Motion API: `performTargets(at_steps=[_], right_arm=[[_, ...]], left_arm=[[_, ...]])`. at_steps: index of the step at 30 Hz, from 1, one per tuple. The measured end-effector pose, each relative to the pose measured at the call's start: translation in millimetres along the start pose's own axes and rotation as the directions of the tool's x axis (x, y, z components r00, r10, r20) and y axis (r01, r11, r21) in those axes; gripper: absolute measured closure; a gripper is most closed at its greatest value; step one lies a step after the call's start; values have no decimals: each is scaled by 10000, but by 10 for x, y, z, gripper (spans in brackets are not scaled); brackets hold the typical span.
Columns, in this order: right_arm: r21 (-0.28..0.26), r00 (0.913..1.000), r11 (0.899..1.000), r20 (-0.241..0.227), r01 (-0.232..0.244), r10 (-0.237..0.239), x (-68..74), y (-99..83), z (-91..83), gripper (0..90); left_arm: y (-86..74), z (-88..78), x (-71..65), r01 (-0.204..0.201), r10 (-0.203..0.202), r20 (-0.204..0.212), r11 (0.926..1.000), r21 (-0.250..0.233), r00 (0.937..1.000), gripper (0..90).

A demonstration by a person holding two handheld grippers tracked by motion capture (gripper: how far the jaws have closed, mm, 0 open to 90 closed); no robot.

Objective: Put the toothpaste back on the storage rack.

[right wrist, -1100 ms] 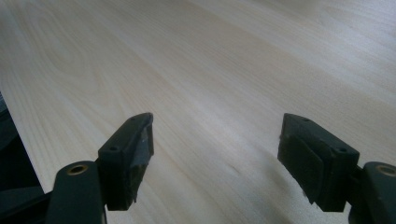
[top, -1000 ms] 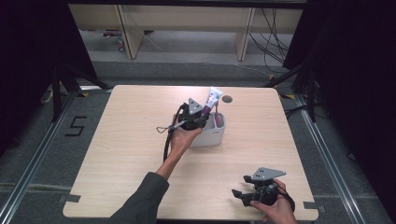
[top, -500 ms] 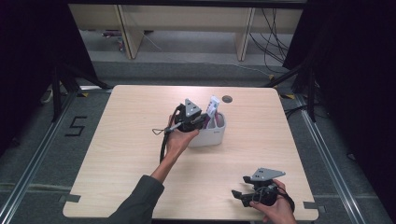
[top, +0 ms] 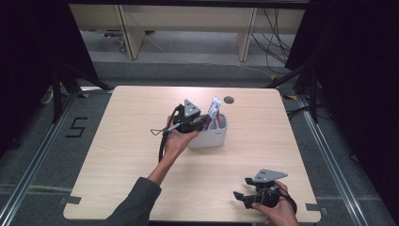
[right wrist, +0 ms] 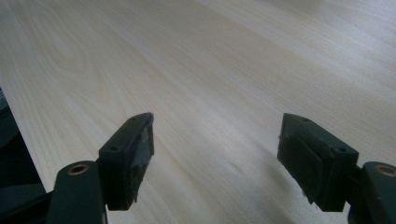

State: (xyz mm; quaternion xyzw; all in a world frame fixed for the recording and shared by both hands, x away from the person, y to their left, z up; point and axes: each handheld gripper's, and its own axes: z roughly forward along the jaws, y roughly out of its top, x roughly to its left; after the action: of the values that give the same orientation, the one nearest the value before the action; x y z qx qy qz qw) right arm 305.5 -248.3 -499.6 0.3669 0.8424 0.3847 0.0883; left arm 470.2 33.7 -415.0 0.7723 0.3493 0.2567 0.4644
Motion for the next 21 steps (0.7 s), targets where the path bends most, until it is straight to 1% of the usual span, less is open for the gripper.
performTargets(at_steps=[1, 3, 4, 5, 6, 7, 8, 9, 10, 12, 13, 14, 15, 16, 17, 18, 20, 21], right_arm=[[13, 10000, 10000, -15, -63, 63, 3, 0, 0, 280], [-6, 10000, 10000, -15, -67, 67, 4, 0, -3, 280], [-6, 10000, 10000, -15, -67, 67, 4, 0, -3, 280], [-8, 10000, 10000, -13, -56, 56, 4, 1, -4, 280], [-16, 10000, 10000, -9, -60, 60, 3, 1, -4, 280], [-22, 10000, 10000, -21, -67, 67, 2, 1, -10, 280], [-22, 10000, 10000, -21, -67, 67, 2, 1, -10, 280], [-26, 10000, 10000, -10, -59, 59, 0, 1, -9, 280], [-28, 10000, 10000, -6, -65, 65, -3, 2, -8, 280], [-25, 10000, 10000, 8, -77, 77, 1, 1, -1, 280], [-25, 10000, 10000, 8, -77, 77, 1, 1, -1, 280], [-81, 9998, 9998, 71, 184, -184, -16, 4, 0, 280], [-9, 9999, 9999, 27, -109, 109, 2, 1, 3, 280], [-9, 9999, 9999, 27, -109, 109, 2, 1, 3, 280], [0, 10000, 10000, 22, -96, 96, -2, 1, 4, 280], [-28, 10000, 10000, -2, -62, 62, -15, 0, 8, 280], [12, 10000, 10000, 5, -58, 58, -18, 4, 4, 280], [-7, 9999, 9999, 19, -126, 126, -12, -1, 6, 279]], left_arm=[[-4, 3, -8, 171, -171, 5, 9998, -90, 9999, 639], [-7, -9, -4, 206, -205, 65, 9998, -42, 9998, 619], [-7, -9, -4, 206, -205, 65, 9998, -42, 9998, 600], [-8, -24, 0, 203, -203, 126, 9998, -12, 9997, 600], [-12, -45, 12, 50, -51, 163, 10000, 72, 9999, 581], [-32, -71, 13, 184, -184, 133, 9998, 58, 9997, 530], [-32, -71, 13, 184, -184, 133, 9998, 58, 9997, 501], [-41, -100, 34, 102, -103, 65, 9998, 178, 9999, 501], [-49, -108, 35, 268, -269, 65, 9996, 73, 9996, 482], [-59, -151, 61, 442, -442, 80, 9990, 25, 9990, 451], [-60, -177, 73, 587, -587, 115, 9983, -10, 9982, 451], [-61, -200, 82, 654, -654, 173, 9979, 0, 9977, 439], [-62, -223, 87, 658, -659, 221, 9978, 26, 9976, 425], [-63, -237, 90, 650, -651, 289, 9979, 26, 9975, 425], [-63, -267, 98, 484, -487, 266, 9988, 113, 9985, 421], [-67, -287, 94, 561, -562, 291, 9984, 32, 9980, 415], [-74, -327, 106, 575, -577, 245, 9983, 80, 9980, 395], [-81, -351, 119, 643, -643, 290, 9979, 15, 9975, 377]])
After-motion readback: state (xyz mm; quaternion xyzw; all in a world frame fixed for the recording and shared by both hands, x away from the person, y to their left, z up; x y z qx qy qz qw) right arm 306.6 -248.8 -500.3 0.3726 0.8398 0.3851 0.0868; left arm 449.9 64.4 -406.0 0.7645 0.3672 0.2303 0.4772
